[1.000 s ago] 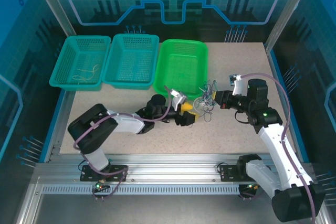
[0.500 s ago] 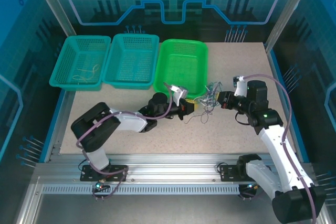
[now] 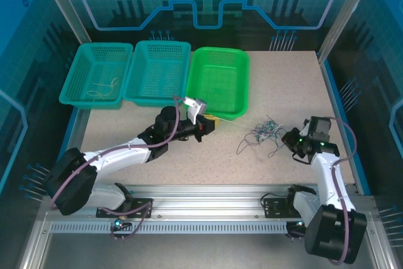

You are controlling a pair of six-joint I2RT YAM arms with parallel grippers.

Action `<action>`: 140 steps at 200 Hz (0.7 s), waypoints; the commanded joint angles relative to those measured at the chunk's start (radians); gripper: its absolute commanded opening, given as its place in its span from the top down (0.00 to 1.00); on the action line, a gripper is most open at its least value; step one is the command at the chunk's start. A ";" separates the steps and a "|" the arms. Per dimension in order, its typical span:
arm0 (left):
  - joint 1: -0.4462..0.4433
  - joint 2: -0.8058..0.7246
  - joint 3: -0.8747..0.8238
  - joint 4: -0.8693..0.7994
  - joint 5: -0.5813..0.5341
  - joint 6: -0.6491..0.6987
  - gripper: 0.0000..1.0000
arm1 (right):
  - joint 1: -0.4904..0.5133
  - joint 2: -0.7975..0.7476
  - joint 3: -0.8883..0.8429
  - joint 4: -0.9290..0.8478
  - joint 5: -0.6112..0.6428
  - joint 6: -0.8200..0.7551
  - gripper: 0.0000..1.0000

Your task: Untangle the cables

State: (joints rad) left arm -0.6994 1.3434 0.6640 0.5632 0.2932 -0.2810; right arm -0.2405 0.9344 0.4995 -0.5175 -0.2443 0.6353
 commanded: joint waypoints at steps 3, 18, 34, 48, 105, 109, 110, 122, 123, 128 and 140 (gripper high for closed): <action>-0.010 0.047 0.032 0.030 0.013 0.015 1.00 | 0.027 0.007 -0.044 0.017 0.040 0.021 0.75; -0.032 0.087 0.037 0.044 0.015 0.015 1.00 | 0.038 -0.025 -0.015 -0.006 0.036 -0.010 0.65; -0.045 0.124 0.033 0.050 0.011 0.013 1.00 | 0.083 -0.057 0.034 -0.020 0.018 -0.058 0.61; -0.053 0.146 0.022 0.050 -0.001 0.014 1.00 | 0.157 -0.063 0.079 -0.026 0.021 -0.084 0.59; -0.071 0.144 -0.013 0.034 -0.021 0.021 1.00 | 0.457 0.054 0.154 0.053 0.080 -0.078 0.31; -0.071 0.142 -0.015 0.032 -0.023 0.022 1.00 | 0.476 0.071 0.166 0.050 0.094 -0.078 0.31; -0.071 0.140 -0.015 0.033 -0.023 0.023 1.00 | 0.479 0.075 0.169 0.049 0.099 -0.078 0.31; -0.071 0.131 -0.017 0.023 -0.027 0.030 1.00 | 0.545 0.130 0.211 0.029 0.161 -0.074 0.32; -0.071 0.131 -0.017 0.022 -0.026 0.031 1.00 | 0.552 0.134 0.214 0.027 0.166 -0.072 0.32; -0.072 0.128 -0.018 0.017 -0.030 0.036 1.00 | 0.579 0.157 0.234 0.018 0.201 -0.064 0.32; -0.074 0.123 -0.019 0.007 -0.038 0.044 1.00 | 0.643 0.213 0.269 -0.003 0.278 -0.042 0.33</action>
State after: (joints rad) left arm -0.7643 1.4975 0.6594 0.5724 0.2806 -0.2771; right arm 0.2970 1.0687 0.6792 -0.4862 -0.1272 0.5617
